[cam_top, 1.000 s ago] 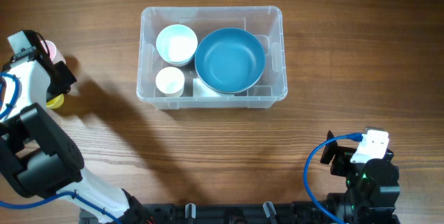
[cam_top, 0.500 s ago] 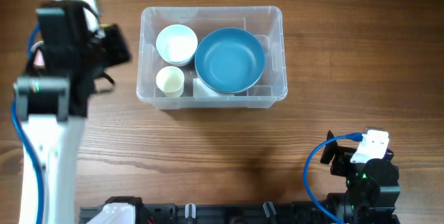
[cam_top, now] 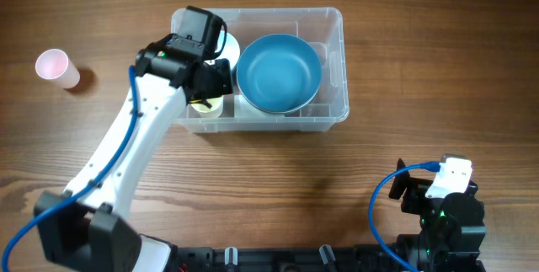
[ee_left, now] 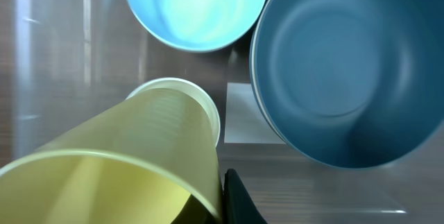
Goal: Pack container
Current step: 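Carry the yellow cup and stack it into the white cup, then move the left gripper to the pink cup and grasp it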
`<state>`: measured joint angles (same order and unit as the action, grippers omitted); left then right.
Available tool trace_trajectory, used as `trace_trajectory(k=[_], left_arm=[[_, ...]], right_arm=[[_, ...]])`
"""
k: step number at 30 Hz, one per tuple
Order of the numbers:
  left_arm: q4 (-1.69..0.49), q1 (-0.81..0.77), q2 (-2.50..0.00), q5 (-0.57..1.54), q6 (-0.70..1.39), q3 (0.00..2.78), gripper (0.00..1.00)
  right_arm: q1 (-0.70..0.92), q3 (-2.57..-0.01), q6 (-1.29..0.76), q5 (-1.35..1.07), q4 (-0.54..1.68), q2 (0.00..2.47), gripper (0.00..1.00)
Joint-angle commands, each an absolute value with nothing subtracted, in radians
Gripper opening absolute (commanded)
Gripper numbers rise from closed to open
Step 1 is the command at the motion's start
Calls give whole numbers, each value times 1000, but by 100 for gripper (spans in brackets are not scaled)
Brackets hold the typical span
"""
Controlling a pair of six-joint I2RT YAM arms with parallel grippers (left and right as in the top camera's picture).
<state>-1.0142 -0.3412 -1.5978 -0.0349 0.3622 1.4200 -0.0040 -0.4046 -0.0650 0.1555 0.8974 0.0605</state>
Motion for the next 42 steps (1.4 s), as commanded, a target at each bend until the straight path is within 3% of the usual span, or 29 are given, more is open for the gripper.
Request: trace_trajectory(k=[1, 3, 4, 6, 11, 13, 16, 18, 20, 28, 35, 42], left_arm=[[-1001, -348, -1650, -9, 382, 1417, 8], [-985, -348, -1654, -9, 382, 1417, 32], [-978, -348, -1654, -9, 382, 1418, 40], [-956, -344, -1645, -7, 383, 1418, 47], [-955, -293, -1571, -114, 337, 1508, 50], [-961, -227, -1510, -205, 337, 1576, 58], [-936, -112, -1418, -281, 324, 1628, 59], [-888, -28, -1367, -282, 261, 1628, 66], [-846, 69, -1343, -282, 235, 1628, 80], [-704, 343, -1516, -201, 213, 1627, 82], [-592, 379, -1811, -199, 80, 1627, 79], [-610, 386, -2022, -202, 86, 1627, 79]], right_arm=[[2, -412, -55, 168, 896, 58, 100], [2, -412, -55, 168, 896, 58, 100], [2, -412, -55, 168, 896, 58, 100], [2, -412, -55, 168, 896, 58, 100], [2, -412, -55, 168, 896, 58, 100], [2, -412, -55, 168, 896, 58, 100], [2, -412, -55, 168, 896, 58, 100], [2, -412, -55, 168, 896, 58, 100], [2, -412, -55, 168, 896, 58, 100], [2, -412, -55, 168, 896, 60, 100], [2, -412, -55, 168, 896, 60, 100], [2, -412, -55, 168, 896, 60, 100]])
